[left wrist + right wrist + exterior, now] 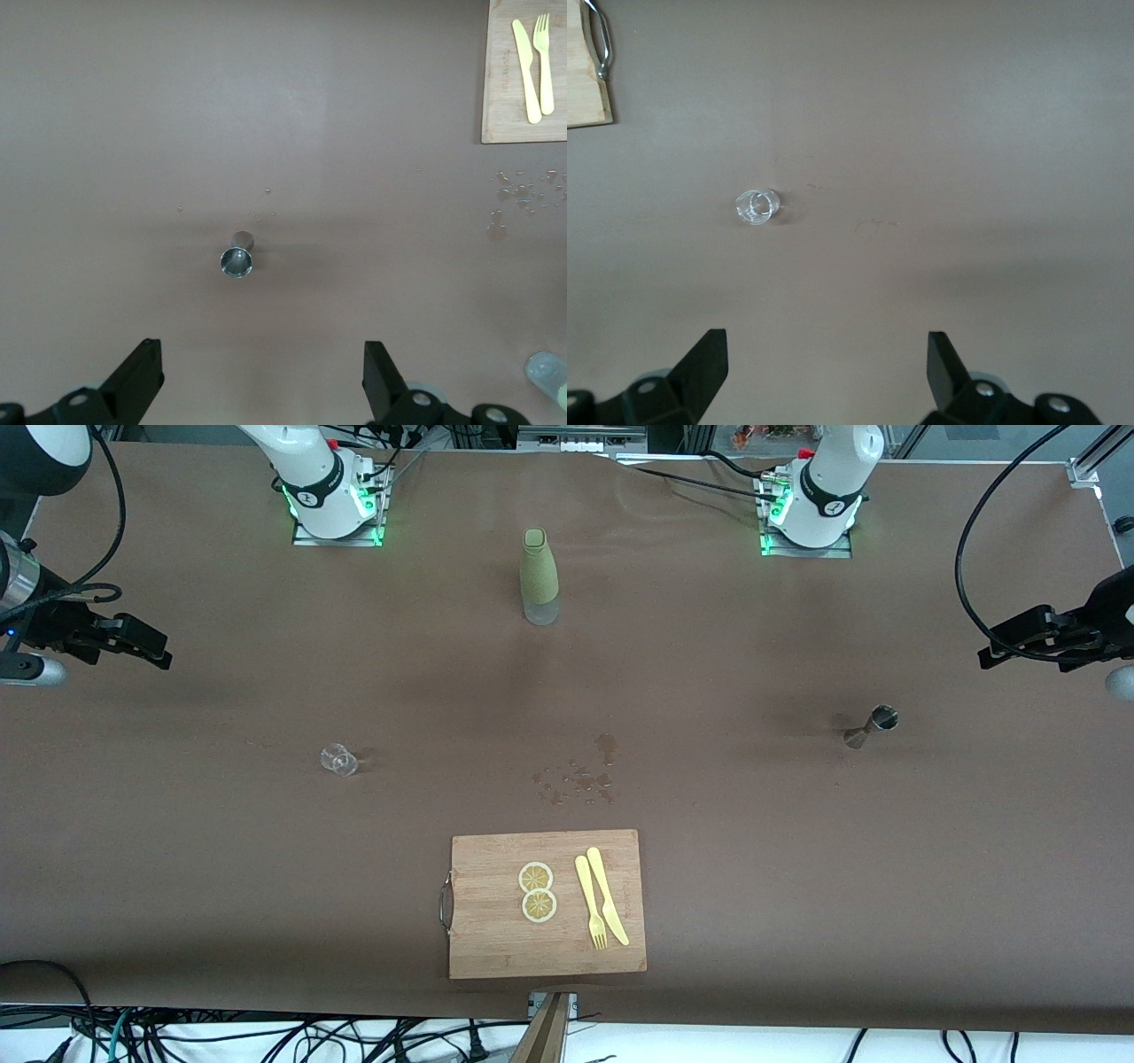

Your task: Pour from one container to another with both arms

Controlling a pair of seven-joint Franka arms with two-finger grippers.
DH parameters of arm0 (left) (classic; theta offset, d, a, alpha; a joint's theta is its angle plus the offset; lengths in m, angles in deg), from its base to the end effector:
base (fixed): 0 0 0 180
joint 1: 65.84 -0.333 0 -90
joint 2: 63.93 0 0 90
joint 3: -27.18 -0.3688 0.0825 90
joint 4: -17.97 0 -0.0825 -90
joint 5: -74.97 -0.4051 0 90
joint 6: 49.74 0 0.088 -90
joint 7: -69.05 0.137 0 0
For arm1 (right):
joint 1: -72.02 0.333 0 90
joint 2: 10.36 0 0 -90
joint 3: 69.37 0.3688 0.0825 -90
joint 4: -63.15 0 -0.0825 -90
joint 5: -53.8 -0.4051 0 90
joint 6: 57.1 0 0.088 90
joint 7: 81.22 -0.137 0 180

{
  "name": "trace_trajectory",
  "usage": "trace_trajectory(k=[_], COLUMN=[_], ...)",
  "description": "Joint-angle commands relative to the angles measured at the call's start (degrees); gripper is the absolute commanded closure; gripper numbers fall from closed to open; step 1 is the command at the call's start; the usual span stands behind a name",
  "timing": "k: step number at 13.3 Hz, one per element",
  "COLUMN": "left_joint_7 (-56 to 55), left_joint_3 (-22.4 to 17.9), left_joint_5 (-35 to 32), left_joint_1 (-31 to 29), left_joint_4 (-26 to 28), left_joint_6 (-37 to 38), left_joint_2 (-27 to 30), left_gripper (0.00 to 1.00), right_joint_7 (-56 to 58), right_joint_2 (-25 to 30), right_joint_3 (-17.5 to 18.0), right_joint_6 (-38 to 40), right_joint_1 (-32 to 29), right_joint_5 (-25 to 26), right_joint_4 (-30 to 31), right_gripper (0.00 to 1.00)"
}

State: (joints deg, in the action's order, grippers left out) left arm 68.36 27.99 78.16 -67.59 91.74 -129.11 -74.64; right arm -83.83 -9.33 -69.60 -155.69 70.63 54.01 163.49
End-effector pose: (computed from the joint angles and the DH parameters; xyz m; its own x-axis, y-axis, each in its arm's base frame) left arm 0.6203 0.0028 0.6571 0.9958 0.0181 -0.0894 0.0233 -0.9981 0.0569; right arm 0.5750 -0.0167 0.5810 0.9972 -0.0732 -0.0124 -0.0732 -0.9973 0.0041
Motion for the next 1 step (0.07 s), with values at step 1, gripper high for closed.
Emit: trace_trajectory(k=[1], left_joint_7=[-0.45], left_joint_3=[0.51], left_joint_5=[-2.83], left_joint_1=[0.79], left_joint_4=[0.32], left_joint_6=[-0.17], left_joint_2=[0.43], left_gripper=[0.0], right_joint_7=[-1.25], right_joint_2=[0.47], right_joint_3=[-0.29], right_joint_6=[0.25], right_joint_1=[-0.11], right_joint_5=[-1.88], right_joint_4=[-0.06], right_gripper=[0.0])
